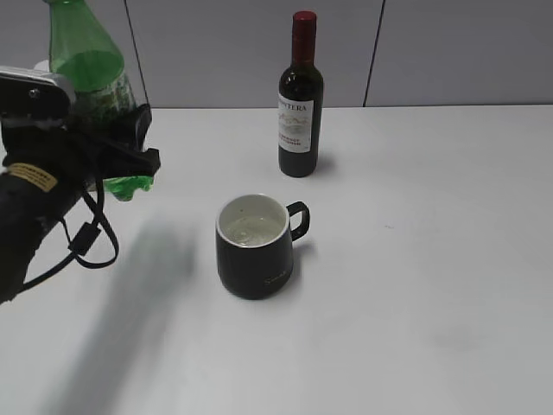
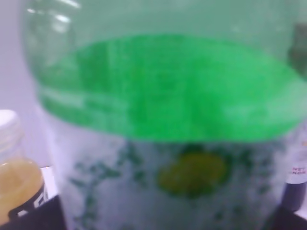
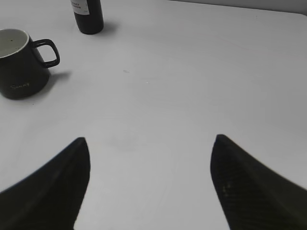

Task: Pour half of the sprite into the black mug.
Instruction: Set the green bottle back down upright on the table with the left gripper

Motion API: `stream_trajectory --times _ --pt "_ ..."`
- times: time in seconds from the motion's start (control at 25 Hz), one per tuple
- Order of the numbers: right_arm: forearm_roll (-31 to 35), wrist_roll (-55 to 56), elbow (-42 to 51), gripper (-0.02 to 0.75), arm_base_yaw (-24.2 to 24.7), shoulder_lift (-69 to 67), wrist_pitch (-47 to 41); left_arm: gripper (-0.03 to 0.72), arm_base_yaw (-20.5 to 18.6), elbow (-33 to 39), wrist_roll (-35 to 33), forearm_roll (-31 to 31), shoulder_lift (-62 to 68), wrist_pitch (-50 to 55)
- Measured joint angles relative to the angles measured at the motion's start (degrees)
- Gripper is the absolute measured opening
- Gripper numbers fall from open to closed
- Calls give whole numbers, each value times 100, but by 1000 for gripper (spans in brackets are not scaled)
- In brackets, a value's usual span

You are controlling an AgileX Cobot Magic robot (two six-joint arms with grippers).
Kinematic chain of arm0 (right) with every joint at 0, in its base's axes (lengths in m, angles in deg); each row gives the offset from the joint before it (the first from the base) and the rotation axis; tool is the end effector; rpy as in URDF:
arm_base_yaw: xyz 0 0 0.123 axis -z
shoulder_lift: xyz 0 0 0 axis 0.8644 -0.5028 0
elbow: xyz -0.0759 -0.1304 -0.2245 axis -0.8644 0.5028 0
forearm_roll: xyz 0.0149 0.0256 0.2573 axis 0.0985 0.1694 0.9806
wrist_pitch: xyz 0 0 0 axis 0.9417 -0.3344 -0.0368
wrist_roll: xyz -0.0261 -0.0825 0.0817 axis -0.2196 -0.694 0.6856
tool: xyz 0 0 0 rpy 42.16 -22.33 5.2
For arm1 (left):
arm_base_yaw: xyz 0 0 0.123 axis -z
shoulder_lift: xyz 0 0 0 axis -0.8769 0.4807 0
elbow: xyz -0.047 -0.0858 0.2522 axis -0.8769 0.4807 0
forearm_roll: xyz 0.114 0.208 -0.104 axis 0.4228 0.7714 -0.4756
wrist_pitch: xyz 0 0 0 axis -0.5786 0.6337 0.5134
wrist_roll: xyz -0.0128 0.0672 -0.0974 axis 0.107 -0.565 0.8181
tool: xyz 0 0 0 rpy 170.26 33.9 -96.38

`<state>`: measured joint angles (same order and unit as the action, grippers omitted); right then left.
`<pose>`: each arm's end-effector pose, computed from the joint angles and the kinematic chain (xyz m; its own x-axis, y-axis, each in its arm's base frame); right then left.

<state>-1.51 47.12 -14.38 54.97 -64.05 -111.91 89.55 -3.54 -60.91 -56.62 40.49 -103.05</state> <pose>0.0530 0.0202 0.2549 -0.4057 -0.0868 -0.9099 -0.2244 0.9745 0.0070 0.3078 -0.1222 0.1474 -0.0332 0.0631 -0.9975 0.1673 0.9843 0.0567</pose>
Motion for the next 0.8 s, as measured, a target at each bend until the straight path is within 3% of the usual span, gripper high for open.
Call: stream_trajectory --times 0.24,0.8 --pt "0 0 0 592 0 0 0 436 -477 -560 564 986 217 208" --pt "0 2 0 593 0 0 0 436 -484 -1666 683 1256 1451 641"
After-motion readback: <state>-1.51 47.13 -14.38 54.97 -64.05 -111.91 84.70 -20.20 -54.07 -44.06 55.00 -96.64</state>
